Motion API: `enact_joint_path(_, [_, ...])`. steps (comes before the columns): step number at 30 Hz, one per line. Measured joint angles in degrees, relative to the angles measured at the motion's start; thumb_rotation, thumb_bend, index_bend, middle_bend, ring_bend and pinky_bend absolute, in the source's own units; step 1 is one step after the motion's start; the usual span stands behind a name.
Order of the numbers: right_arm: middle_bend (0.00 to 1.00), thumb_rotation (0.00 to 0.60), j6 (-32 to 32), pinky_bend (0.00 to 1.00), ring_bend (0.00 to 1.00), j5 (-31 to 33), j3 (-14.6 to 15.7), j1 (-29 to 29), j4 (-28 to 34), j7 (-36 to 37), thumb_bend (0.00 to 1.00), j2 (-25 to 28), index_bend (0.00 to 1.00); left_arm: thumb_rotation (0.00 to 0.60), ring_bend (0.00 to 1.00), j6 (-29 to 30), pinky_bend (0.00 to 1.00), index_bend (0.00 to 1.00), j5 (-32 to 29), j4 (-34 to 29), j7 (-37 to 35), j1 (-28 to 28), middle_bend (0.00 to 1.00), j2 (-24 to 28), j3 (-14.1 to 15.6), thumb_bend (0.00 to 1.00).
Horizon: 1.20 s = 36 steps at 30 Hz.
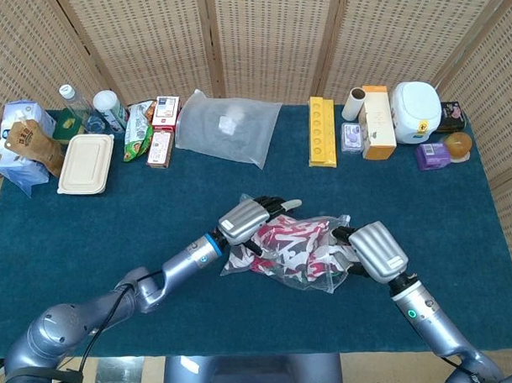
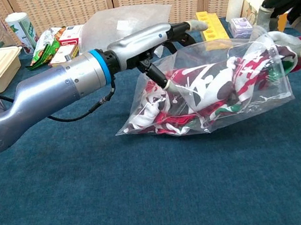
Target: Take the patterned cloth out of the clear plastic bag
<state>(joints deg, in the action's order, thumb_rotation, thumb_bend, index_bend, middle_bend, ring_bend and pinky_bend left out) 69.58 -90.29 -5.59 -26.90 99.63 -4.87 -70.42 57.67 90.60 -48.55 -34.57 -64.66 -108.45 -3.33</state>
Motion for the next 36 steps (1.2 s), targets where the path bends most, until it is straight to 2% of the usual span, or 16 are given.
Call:
enact_joint_path(4, [0.69,0.6,-0.2,0.86,0.83,0.5,0.0,0.0,-0.8,0.1,0.65,-0.1,0.68,0.6,0.15,-4.3,0.21,0.0,-2.8,-8.3,2.3,-1.5,0.23,4.2,-2.6,0.03])
enact_joint_path(8, [0.69,0.6,-0.1,0.86,0.83,0.6,0.0,0.0,-1.5,0.6,0.65,0.0,0.68,0.6,0.15,-4.7,0.21,0.0,-3.6,-13.1,4.0,-1.4,0.23,7.8,-3.7,0.03])
enact_joint_path(14, [0.69,0.6,-0.5,0.85,0.83,0.3,0.3,-0.2,-3.3,1.2,0.65,0.1,0.68,0.6,0.15,-4.5,0.23,0.01,-3.4,-19.5,5.9,0.5,0.23,13.9,-2.7,0.03])
enact_joint_path(20, [0.69,0.6,-0.4,0.85,0.83,0.2,0.8,0.0,-4.6,1.7,0.65,0.4,0.68,0.6,0.19,-4.4,0.32,0.09,-3.3,-27.0,9.1,2.7,0.23,20.9,-1.6,0.04])
enact_joint_path(26, [0.69,0.6,-0.2,0.84,0.83,-0.1,1.2,0.2,-5.8,2.8,0.65,0.5,0.68,0.6,0.2,-5.5,0.32,0.12,-3.4,-34.4,9.6,4.3,0.23,26.6,-0.4,0.04])
enact_joint_path(30, [0.69,0.6,-0.2,0.84,0.83,-0.2,1.4,0.2,-6.4,3.1,0.65,0.6,0.68,0.6,0.21,-5.9,0.32,0.15,-3.1,-36.0,12.6,5.1,0.23,29.6,0.6,0.05])
enact_joint_path(36, [0.69,0.6,-0.5,0.84,0.83,0.1,1.7,0.3,-6.9,3.4,0.65,0.5,0.68,0.6,0.23,-7.2,0.33,0.16,-3.8,-34.5,23.7,5.8,0.24,30.5,1.2,0.09])
